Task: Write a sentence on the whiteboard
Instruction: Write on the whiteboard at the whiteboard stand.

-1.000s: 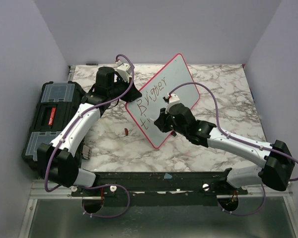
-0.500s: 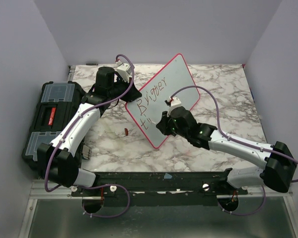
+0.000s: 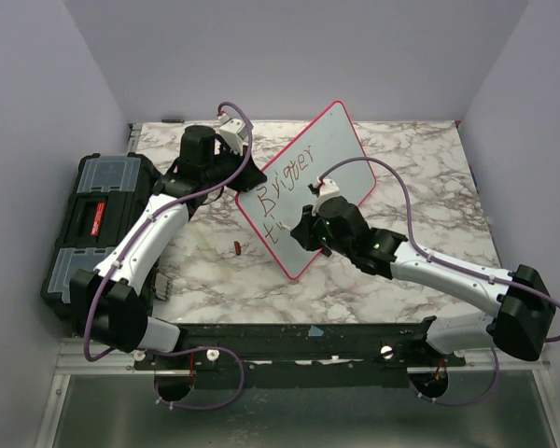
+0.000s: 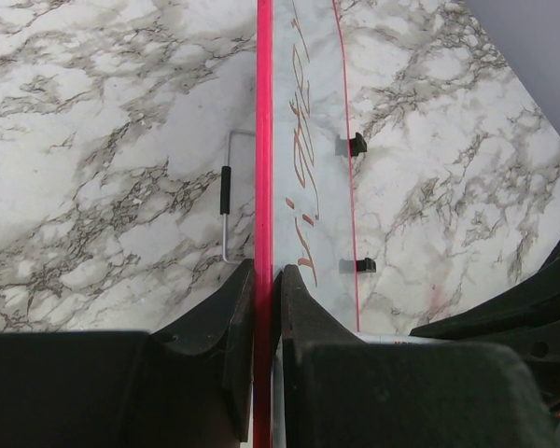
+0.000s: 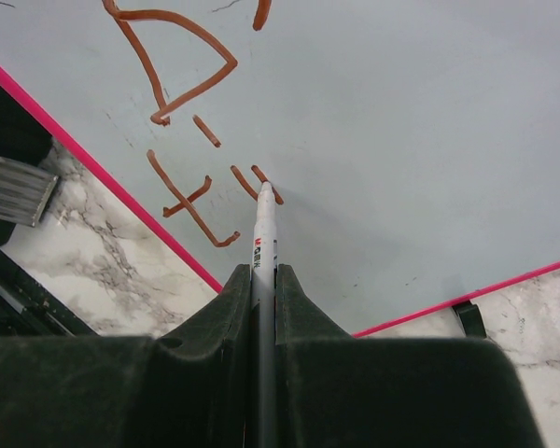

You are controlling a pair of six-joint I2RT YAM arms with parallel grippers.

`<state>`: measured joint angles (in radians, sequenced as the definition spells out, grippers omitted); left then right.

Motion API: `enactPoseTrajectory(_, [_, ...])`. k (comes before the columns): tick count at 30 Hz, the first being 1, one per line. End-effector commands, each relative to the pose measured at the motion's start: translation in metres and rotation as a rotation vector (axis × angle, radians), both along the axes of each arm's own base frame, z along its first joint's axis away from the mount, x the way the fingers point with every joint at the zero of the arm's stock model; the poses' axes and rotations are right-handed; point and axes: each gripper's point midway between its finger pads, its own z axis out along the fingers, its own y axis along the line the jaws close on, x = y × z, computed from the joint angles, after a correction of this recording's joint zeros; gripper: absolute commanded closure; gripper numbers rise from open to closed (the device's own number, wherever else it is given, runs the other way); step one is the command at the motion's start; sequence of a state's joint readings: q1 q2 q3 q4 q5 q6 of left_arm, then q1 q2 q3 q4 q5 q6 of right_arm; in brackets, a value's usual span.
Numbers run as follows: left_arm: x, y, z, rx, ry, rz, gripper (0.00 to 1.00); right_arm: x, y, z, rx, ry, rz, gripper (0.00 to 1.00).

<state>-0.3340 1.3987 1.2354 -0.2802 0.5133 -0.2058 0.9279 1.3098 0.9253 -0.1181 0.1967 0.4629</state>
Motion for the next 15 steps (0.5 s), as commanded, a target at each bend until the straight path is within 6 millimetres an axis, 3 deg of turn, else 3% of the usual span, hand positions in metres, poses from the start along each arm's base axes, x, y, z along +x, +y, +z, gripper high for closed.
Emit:
enactPoseTrajectory(1, [-0.001,-0.003,0.022,0.007,-0.128,-0.051,1.00,0.006,0.010,0.010,0.020,-0.015,0.011,0.99])
enactPoseTrajectory(15, [0.000,-0.003,0.020,0.011,-0.128,-0.052,1.00,0.019,0.012,0.018,0.002,-0.045,-0.024,0.99])
